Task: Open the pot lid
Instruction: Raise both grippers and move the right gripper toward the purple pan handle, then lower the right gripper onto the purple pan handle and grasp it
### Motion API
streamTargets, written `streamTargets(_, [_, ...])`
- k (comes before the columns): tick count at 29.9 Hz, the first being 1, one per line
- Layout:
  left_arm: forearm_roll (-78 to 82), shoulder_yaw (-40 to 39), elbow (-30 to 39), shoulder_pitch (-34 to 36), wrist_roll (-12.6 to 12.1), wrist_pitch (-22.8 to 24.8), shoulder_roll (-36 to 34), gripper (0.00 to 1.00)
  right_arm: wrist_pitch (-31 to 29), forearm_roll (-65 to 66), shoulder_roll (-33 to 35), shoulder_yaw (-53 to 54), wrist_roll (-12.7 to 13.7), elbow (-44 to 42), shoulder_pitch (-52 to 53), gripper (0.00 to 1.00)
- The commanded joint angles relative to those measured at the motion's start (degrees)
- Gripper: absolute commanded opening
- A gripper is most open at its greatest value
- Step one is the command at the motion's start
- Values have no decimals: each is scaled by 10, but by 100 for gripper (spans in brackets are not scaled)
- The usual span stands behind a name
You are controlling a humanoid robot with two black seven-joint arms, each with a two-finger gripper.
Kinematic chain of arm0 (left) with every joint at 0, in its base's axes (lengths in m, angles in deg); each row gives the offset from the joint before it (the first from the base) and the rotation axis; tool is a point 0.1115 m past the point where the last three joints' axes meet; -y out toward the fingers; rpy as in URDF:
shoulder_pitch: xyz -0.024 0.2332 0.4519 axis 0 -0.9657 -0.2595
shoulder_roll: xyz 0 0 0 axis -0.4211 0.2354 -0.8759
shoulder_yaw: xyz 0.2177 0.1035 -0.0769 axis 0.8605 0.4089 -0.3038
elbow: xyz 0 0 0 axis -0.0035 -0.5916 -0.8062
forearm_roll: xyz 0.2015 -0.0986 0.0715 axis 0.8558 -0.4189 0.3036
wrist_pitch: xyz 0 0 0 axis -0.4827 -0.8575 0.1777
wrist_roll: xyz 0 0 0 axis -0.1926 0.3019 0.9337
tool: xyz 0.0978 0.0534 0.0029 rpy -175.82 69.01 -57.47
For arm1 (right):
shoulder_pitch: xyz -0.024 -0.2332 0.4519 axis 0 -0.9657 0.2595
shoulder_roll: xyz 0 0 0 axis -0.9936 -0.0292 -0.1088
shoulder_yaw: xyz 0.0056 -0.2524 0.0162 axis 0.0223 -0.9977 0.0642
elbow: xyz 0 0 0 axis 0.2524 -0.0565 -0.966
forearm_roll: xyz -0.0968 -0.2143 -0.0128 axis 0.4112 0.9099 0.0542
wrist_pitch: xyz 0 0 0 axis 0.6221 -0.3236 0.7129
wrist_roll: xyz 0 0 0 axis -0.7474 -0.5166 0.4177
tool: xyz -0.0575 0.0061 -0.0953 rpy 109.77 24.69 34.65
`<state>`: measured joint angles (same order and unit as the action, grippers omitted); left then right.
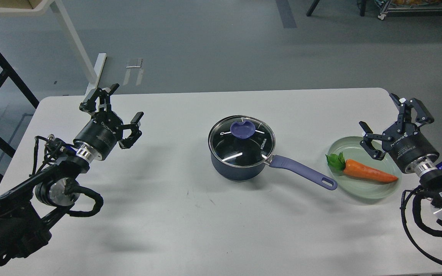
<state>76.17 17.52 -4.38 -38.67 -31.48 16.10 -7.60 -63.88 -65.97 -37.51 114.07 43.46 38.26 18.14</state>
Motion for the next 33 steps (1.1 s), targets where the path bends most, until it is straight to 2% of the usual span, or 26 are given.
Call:
streamTargets(1, [2,-5,0,-6,1,-1,-3,99,-1,0,0,-1,0,-1,0,100])
streamTargets(7, [5,-5,-19,-3,2,-6,-14,99,-3,14,13,-3,0,11,14,100])
streamTargets(13, [5,7,-19,20,6,0,-66,99,-2,166,119,-12,0,88,99,100])
streamTargets(18, [5,6,-19,36,7,7,-97,99,-4,397,189,-27,0,159,163,100])
streamTargets(20, [2,4,-12,37,18,14,-104,99,-4,501,196,-52,0,186,197,100])
streamTargets(22, [1,4,-5,39,34,12,-105,99,-4,603,197,-90,0,208,235,100])
streamTargets(27, [3,6,23,39,34,6,-106,99,-3,839,192,-220,0,244,343,100])
streamTargets(33, [3,6,33,37,34,6,-107,99,0,1011,155,-357,0,239,443,100])
